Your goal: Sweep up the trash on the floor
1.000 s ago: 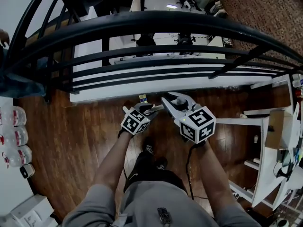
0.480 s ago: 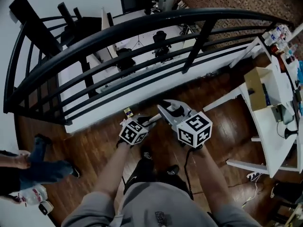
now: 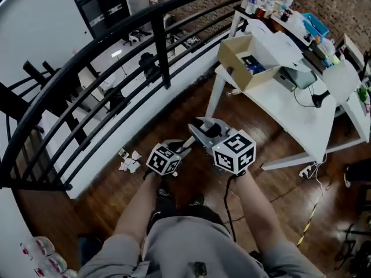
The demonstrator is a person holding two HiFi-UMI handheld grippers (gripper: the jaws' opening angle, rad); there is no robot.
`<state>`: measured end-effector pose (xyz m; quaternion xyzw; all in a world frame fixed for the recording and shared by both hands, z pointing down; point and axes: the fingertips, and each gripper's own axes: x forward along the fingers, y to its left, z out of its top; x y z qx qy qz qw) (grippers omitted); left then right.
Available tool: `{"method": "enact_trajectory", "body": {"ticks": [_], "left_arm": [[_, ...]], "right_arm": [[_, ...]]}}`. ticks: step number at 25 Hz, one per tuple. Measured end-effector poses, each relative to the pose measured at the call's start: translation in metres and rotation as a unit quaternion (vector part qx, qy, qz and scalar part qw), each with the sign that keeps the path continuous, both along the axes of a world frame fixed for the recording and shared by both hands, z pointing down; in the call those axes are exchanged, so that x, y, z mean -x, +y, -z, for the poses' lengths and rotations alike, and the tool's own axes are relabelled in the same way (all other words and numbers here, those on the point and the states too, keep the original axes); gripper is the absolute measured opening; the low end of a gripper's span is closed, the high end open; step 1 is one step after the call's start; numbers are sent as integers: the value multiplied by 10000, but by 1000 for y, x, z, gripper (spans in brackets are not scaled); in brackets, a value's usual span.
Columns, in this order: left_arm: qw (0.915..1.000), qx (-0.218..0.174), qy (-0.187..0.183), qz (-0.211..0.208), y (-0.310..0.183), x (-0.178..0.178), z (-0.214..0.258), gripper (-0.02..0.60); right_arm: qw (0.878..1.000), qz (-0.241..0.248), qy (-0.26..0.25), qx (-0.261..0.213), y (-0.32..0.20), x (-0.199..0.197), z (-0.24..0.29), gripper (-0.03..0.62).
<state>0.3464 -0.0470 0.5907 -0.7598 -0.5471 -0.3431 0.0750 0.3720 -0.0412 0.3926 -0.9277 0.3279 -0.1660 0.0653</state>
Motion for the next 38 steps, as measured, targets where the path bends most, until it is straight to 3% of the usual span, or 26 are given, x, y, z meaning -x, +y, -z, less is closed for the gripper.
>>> {"method": "enact_trajectory", "body": {"ticks": [4, 9, 18, 22, 26, 38], "left_arm": [[9975, -45, 48, -705, 86, 28, 2, 129], [9879, 37, 45, -1551, 177, 56, -1, 124], [9731, 97, -342, -2277, 272, 70, -36, 123], [9709, 50, -480, -2347, 297, 66, -55, 124], [9723, -73, -640, -2246, 313, 69, -75, 124], [9932, -205, -818, -807, 375, 54, -116, 129]], "right_arm": [[9980, -631, 40, 5, 84, 27, 4, 64], [9892, -1461, 98, 84, 174, 51, 2, 64], [9739, -2192, -467, 367, 270, 50, -37, 64], [9687, -2325, -735, 464, 295, 43, -57, 64], [9721, -2132, -858, 475, 309, 39, -78, 64], [9856, -1400, -922, 225, 368, 25, -119, 69]]}}
